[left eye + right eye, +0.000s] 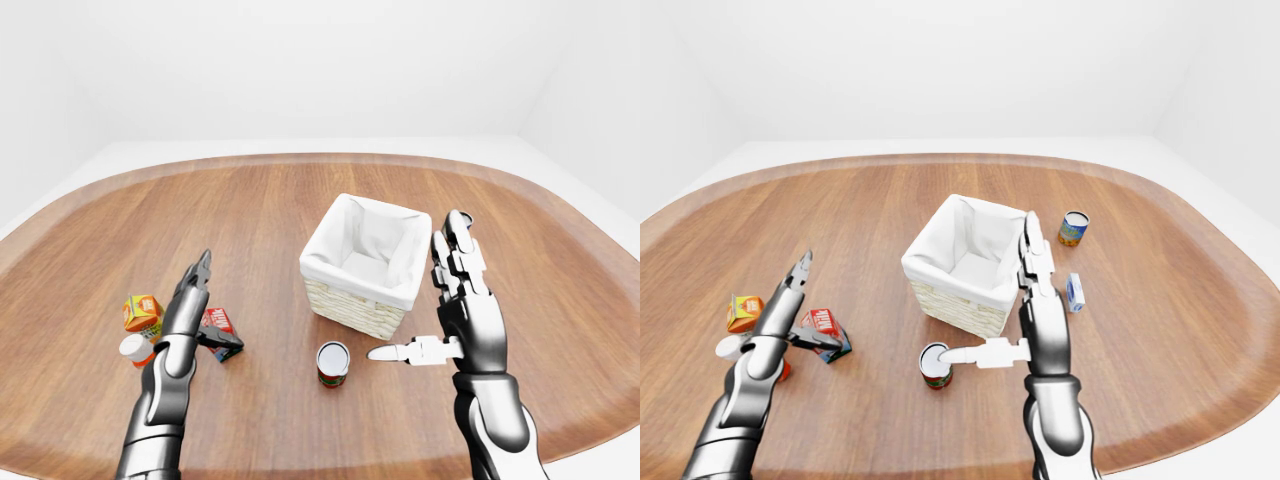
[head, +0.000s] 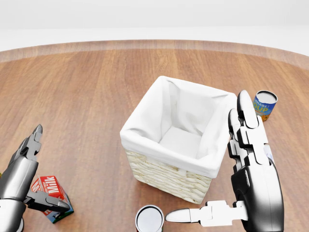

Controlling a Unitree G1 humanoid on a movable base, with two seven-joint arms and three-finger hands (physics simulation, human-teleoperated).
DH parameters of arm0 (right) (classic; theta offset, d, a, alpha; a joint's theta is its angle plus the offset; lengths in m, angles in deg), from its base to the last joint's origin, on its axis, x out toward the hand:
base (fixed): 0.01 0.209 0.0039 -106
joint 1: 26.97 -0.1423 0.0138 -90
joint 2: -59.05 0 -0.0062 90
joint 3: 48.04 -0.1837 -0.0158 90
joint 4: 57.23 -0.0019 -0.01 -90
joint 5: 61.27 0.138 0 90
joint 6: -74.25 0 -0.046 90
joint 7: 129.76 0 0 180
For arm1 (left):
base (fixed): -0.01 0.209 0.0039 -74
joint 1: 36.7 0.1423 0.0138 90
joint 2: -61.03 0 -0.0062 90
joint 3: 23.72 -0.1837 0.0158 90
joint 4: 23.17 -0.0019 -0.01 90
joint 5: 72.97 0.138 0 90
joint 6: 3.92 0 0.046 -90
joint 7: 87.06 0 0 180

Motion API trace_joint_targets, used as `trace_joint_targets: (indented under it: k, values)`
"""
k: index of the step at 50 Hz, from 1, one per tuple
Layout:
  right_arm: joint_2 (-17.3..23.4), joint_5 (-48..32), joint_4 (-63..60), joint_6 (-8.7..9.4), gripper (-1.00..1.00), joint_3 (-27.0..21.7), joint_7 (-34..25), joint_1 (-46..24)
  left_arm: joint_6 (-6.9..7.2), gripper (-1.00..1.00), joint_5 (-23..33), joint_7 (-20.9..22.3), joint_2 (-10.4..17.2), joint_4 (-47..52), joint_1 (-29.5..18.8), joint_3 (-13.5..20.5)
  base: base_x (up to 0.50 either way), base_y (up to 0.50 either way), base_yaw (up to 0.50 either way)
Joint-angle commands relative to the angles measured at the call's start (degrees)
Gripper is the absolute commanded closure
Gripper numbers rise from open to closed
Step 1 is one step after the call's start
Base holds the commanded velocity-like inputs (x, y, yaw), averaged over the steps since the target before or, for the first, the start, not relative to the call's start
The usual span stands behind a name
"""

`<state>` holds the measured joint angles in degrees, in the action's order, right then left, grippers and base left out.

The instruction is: Pick the milk and place it in the basket.

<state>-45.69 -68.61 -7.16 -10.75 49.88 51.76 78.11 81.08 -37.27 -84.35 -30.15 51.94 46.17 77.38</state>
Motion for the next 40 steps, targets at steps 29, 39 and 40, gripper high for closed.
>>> trace_joint_targets:
  k: [29, 39, 40]
  values:
    - [0.07, -0.14, -0.03, 0.00, -1.00, 0.39, 0.30, 0.02, 0.00, -1.00, -3.71, -11.07, 5.79, -38.76, -15.10, -4.88, 0.00, 0.00, 0.00]
    - [0.10, 0.10, -0.34, 0.00, -1.00, 0.29, 0.21, 0.15, 0.00, -1.00, -3.83, -11.90, 5.89, -41.92, -16.19, -5.59, 0.00, 0.00, 0.00]
    - [0.10, 0.07, -0.35, 0.00, -1.00, 0.29, 0.22, 0.18, 0.00, -1.00, -3.85, -12.13, 5.92, -43.08, -16.71, -5.72, 0.00, 0.00, 0.00]
